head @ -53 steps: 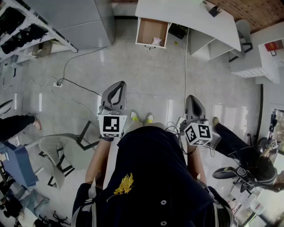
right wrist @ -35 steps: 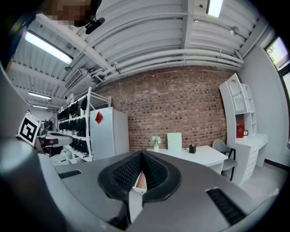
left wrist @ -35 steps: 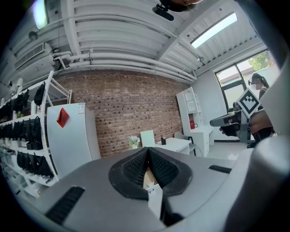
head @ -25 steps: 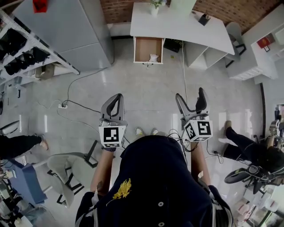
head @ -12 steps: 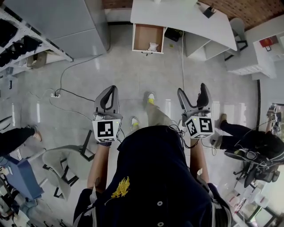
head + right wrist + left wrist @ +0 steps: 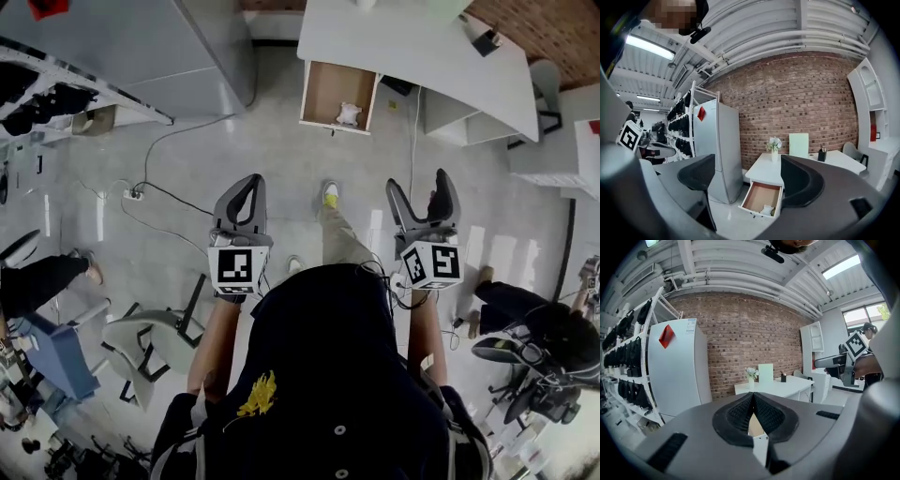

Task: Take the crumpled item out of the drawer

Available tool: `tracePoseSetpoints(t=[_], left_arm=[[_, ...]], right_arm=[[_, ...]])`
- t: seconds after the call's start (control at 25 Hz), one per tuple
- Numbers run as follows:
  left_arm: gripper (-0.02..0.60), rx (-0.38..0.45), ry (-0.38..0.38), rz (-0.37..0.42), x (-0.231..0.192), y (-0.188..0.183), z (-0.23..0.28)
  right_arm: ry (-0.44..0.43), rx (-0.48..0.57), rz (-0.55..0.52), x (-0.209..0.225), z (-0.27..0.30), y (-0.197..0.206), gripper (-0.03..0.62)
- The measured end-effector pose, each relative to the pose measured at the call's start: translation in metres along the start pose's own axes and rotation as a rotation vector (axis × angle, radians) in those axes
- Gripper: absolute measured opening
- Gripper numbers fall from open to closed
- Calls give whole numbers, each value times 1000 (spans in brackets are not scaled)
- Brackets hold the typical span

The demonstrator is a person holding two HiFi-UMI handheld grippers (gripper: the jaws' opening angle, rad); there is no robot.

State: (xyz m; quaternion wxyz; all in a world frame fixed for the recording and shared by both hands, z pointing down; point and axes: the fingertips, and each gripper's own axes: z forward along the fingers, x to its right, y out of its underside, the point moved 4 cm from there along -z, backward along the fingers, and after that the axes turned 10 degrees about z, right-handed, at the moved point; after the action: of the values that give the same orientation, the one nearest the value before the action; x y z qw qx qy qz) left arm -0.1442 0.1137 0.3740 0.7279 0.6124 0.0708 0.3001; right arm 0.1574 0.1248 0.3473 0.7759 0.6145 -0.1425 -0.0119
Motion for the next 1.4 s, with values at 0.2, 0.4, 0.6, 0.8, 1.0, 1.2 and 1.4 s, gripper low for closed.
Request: tracePoseSetpoints(t=[0.2, 0.4, 0.6, 0.8, 1.0, 1.2, 1.4], left_arm=[[18, -16, -62, -8, -26, -25, 82], [18, 6, -94, 14, -46, -55, 156], [18, 39, -82, 24, -60, -71, 212], [18, 42, -25, 9, -59, -66, 246], [18, 26, 42, -7, -40, -54, 264], [18, -18, 74, -30, -34, -16, 281], [18, -31, 51, -116, -35, 18, 310]], right_arm=[[-69, 3, -1, 36, 89, -29, 448], [-99, -5, 0, 80, 158, -58, 448], [-113, -29, -10, 97, 200, -63, 448], [-105, -82, 11, 93, 219, -49, 448], [-99, -119, 11, 95, 227, -31, 448], [-107, -237, 8, 93, 255, 24, 448], [-102, -333, -2, 100, 299, 93, 448]])
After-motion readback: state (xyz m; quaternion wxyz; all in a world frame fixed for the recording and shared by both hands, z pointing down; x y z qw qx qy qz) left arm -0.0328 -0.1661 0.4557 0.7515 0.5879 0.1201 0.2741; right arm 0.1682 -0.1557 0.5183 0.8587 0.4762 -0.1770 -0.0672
